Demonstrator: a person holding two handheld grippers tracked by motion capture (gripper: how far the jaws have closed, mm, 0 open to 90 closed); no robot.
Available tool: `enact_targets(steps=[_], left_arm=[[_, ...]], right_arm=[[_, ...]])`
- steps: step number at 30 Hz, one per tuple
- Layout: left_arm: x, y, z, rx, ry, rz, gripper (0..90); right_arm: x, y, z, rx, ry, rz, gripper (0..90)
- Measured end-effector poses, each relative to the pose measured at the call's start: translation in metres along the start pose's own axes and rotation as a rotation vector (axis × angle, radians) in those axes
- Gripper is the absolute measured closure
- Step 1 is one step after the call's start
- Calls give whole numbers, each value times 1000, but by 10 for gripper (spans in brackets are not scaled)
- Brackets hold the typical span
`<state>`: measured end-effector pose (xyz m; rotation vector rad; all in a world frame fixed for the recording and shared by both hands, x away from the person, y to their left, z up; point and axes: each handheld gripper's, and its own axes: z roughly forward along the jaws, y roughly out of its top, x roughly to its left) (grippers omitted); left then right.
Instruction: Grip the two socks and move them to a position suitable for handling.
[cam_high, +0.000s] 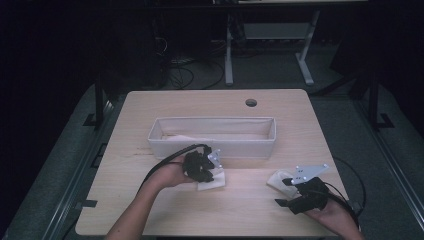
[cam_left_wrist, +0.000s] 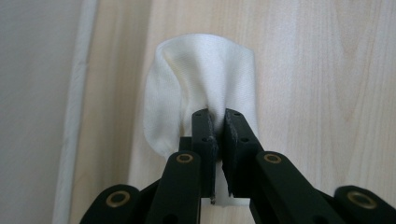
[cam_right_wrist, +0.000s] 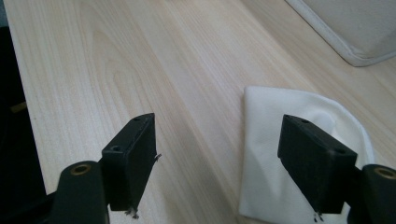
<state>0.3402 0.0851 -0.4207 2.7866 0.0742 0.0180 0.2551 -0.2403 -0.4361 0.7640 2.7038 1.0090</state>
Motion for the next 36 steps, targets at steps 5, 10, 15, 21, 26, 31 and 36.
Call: enact_targets(steps=[5,10,15,21,26,31,36], left_arm=[[1,5,12,23,-40,17,800],[1,5,4,8,-59,6,644],[5,3,-11,-31,-41,-9,615],[14,3,-11,-8,25,-32,673],[20,4,-4,17,38,-51,685],[25,6,1,35,20,-75,687],[27,7,4,38,1,-62,757]], right_arm=[[0,-1,1,8,-4,-3,275],[-2,-2,0,6,-1,1,275],[-1,-2,0,7,-2,-1,275],[-1,-2,1,6,-1,0,274],[-2,-2,2,16,5,0,274],[-2,-3,2,18,10,0,274],[-1,-3,2,17,13,-1,274]])
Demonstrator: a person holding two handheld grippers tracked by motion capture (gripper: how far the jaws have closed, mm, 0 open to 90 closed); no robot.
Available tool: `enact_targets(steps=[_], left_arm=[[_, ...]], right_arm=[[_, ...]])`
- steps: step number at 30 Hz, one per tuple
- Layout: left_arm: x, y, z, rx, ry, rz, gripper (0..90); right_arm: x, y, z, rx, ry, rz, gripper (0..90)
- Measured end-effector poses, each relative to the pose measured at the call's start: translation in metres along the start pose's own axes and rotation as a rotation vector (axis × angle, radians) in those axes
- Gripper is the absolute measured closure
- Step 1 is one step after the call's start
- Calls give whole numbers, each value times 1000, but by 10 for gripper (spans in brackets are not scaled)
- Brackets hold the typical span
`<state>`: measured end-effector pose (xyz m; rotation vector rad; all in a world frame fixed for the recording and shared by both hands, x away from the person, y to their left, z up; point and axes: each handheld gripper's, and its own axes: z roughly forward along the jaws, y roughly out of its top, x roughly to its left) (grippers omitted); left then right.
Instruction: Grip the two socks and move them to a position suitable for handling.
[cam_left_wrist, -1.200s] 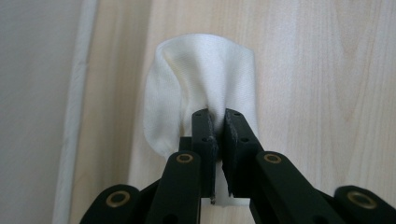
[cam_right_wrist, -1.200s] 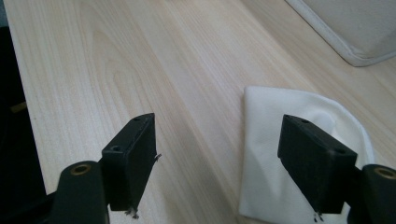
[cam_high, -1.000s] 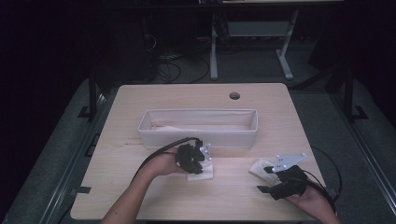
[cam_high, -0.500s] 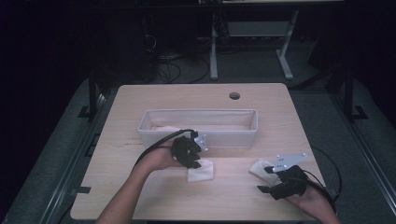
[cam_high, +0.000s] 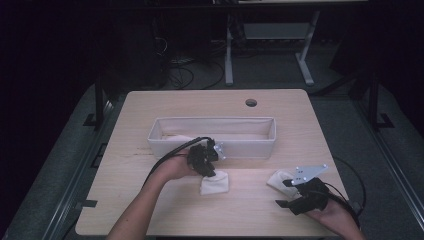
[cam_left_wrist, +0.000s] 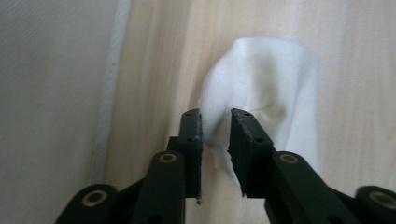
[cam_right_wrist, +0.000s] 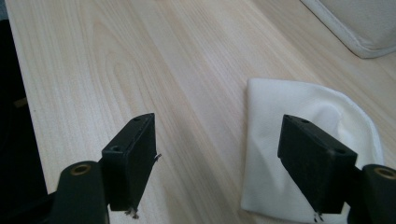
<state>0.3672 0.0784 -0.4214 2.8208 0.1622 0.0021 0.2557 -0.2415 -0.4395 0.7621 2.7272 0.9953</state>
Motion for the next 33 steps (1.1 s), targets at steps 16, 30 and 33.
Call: enact_targets(steps=[16,30,33], left_arm=[[-5,5,-12,-5,33,56,876],[-50,11,-43,-25,81,178,866],[-66,10,-44,-26,81,202,854]], right_arm=[[-1,-1,-2,-3,-3,4,274],[1,-1,-4,-8,-8,8,274],[1,-1,-3,-1,-9,9,274]])
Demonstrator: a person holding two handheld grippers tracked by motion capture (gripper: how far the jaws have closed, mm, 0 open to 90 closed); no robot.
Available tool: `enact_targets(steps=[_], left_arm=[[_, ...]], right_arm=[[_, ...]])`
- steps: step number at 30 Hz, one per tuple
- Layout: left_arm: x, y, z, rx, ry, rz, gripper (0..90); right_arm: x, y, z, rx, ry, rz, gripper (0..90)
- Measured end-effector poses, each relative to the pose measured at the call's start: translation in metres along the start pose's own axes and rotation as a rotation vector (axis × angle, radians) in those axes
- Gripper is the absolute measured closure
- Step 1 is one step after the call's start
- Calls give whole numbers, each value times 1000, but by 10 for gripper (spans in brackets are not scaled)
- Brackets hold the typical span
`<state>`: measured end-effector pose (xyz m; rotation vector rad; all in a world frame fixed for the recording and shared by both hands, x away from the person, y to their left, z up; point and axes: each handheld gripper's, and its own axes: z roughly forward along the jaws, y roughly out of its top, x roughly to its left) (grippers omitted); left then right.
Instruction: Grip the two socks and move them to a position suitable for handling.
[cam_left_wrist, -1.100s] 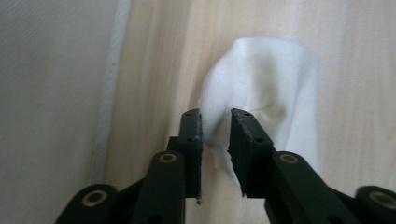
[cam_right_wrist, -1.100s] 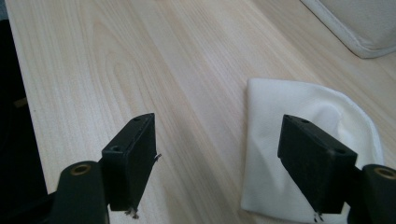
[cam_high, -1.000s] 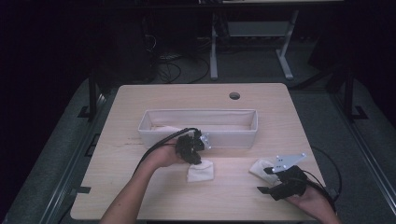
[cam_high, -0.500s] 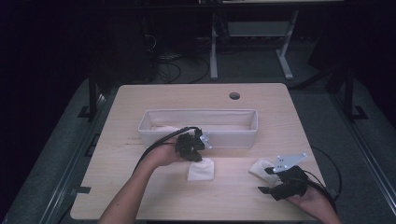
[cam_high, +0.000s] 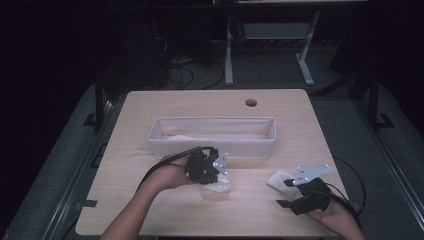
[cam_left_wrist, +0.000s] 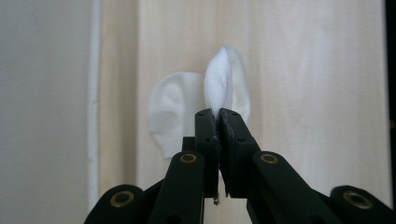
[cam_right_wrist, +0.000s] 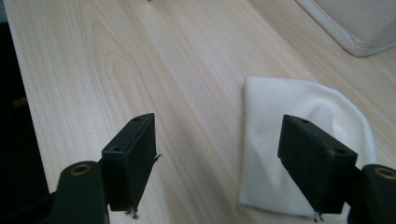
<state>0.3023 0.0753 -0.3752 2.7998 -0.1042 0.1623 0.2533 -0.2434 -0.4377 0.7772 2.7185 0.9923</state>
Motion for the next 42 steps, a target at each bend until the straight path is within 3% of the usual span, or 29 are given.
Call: enact_targets(steps=[5,10,17,23,29,36,42], left_arm=[[-15,-1,0,3,-3,17,822],[-33,-3,4,11,-61,40,821],[-33,1,14,4,-65,22,829],[-38,9,39,6,-113,31,833],[-40,11,52,29,-154,50,835],[-43,1,55,62,-180,57,830],[-40,-12,45,29,-166,35,818]], right_arm=[[0,0,1,1,-2,-1,274],[1,0,3,14,0,-6,274],[1,0,1,4,-3,-5,274],[1,-1,3,13,-2,-3,274],[1,-1,2,12,-3,-6,274],[2,0,3,17,2,-7,275],[5,3,5,29,13,-17,294]])
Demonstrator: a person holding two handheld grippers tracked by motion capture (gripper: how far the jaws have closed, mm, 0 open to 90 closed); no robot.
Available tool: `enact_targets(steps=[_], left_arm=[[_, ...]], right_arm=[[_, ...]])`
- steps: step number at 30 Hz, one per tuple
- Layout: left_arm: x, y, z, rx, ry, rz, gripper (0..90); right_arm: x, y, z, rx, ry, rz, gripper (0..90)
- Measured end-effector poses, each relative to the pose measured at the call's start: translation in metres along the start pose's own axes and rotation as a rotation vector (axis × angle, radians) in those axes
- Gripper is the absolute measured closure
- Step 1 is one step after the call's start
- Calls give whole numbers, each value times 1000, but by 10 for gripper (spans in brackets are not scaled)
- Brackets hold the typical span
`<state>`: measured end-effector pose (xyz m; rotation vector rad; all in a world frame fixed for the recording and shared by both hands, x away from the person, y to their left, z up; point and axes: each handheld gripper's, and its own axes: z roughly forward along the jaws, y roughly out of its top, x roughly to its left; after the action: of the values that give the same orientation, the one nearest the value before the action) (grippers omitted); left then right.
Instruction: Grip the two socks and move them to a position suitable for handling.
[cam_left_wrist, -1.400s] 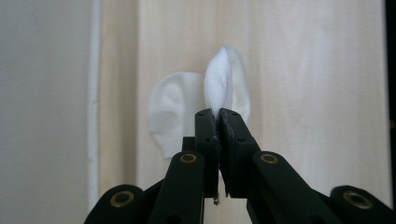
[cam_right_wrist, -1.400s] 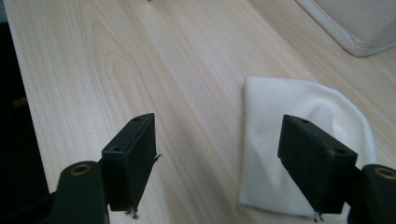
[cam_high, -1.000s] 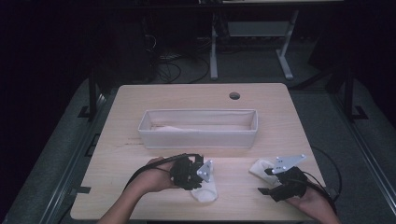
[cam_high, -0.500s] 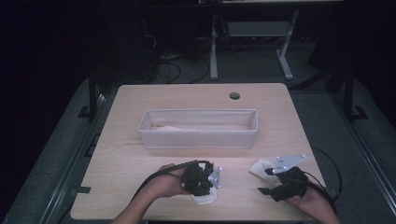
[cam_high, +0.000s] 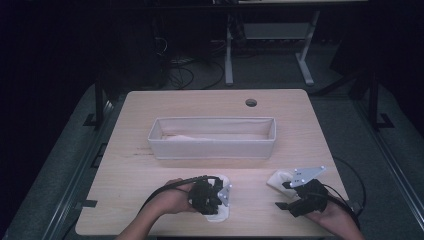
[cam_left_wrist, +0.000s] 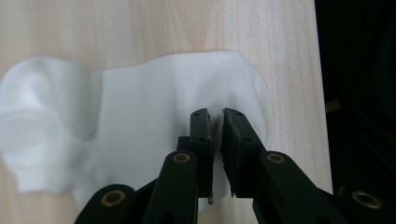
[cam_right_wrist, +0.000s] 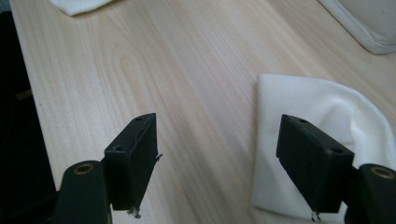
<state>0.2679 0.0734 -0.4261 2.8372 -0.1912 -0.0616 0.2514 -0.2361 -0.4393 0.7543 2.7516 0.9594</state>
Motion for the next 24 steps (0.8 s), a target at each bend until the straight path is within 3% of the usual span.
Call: enact_targets(steps=[4,8,17,18,24], left_arm=[[1,-9,-12,-40,23,-25,818],[-1,-17,-19,-47,36,-38,808],[-9,-28,-25,-110,58,-82,769],[-11,-30,-27,-138,52,-93,769],[-16,-33,-28,-157,65,-101,769]], right_arm=[[6,8,2,15,26,-19,353],[11,20,5,25,51,-59,428],[9,50,10,60,104,-101,571],[9,60,12,62,131,-112,615],[10,90,23,108,167,-150,713]])
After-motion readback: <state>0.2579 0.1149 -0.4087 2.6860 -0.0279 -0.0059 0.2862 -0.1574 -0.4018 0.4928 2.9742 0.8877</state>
